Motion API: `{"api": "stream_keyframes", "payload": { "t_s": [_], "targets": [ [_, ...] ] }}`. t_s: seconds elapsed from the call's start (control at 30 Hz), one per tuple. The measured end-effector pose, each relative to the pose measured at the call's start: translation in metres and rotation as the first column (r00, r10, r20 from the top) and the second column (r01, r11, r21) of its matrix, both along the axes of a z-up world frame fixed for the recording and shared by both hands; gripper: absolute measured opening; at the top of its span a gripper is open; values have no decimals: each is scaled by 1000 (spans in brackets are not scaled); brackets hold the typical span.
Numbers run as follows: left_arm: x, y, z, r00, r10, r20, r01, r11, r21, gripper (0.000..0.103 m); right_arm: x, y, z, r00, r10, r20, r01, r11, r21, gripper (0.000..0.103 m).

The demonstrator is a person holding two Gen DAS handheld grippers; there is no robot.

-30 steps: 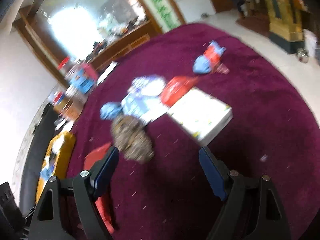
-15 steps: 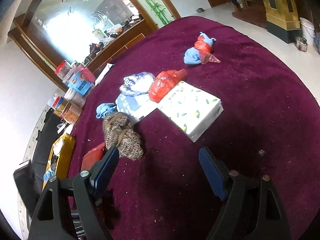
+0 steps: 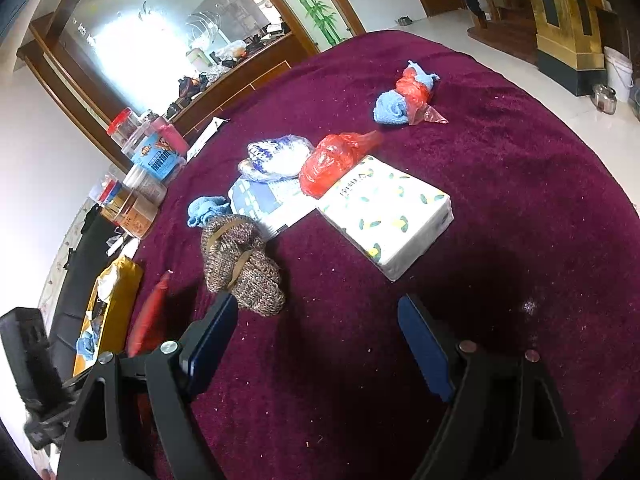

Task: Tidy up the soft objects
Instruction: 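Carry the red foil bag to the tray with the left tool while the right grasps the knitted bundle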

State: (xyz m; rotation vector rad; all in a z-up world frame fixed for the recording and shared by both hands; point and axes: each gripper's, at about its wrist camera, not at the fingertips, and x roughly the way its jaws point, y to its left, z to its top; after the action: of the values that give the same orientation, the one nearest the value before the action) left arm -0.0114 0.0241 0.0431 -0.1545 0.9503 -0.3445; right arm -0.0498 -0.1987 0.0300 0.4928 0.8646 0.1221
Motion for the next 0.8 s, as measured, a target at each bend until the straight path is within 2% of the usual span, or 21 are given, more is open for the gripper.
{"api": "stream_keyframes", "payload": {
  "t_s": [0.27,0.43,0.57,0.7,0.8],
  "targets": [
    [-32,55,33,997,57,57,-49,989,-138,61,2,3,0,1000,-4,1,4,1000,-19,81],
    [-57,112,52,986,145,86,-125,972,-200,61,-1,19,6,999,21,27,-18,994,-112,81],
    [-73,163,60,965,237,108,-217,961,-175,61,-2,41,13,997,68,40,-57,972,-227,81],
    [-77,210,49,939,336,72,-328,939,-104,61,1,56,19,994,106,7,-102,971,-216,81],
    [-73,242,36,914,403,38,-401,915,-46,61,12,70,29,992,129,-2,-125,956,-265,81]
  ]
}}
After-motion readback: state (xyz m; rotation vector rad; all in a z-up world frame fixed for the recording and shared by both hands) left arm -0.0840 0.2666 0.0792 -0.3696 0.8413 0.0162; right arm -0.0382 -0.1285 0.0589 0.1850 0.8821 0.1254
